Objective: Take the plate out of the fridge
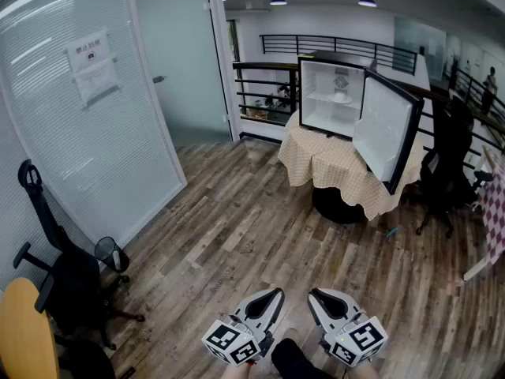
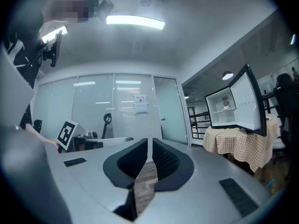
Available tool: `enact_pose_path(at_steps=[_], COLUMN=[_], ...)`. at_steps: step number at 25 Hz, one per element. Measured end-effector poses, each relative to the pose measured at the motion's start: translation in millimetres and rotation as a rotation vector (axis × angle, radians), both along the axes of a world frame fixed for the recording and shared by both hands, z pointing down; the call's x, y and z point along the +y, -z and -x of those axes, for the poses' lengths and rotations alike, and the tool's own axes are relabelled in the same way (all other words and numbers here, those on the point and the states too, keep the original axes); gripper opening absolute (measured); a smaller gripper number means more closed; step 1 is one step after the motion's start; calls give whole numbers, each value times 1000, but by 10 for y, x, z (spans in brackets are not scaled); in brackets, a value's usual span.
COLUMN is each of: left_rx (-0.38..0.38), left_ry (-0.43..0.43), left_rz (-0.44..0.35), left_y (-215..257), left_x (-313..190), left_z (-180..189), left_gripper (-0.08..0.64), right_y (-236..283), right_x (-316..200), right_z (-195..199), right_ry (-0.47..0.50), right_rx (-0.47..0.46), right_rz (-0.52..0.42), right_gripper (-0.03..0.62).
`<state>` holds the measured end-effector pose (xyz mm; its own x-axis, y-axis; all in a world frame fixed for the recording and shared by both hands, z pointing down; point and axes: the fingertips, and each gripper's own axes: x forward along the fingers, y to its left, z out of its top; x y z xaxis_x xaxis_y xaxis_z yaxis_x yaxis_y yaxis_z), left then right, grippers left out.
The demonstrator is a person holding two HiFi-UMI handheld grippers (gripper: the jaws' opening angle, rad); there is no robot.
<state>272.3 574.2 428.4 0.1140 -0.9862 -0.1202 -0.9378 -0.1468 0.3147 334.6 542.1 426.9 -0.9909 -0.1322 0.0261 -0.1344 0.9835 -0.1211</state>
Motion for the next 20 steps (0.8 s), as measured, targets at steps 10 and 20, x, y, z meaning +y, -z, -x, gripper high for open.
enact_pose_path(at_steps=[10, 20], left_rx=[4, -7], left_ry=[-34, -118], left_rz=[6, -7], left_y=[53, 123], left_x=[-878, -1900], left_z=[628, 995], left_gripper=[11, 11], right_y=[28, 77], right_x=[-827, -1688], right_z=[656, 1076], right_ry=[-32, -79], right_rx=[-1, -17], right_rz=[4, 7], right_gripper=[54, 54])
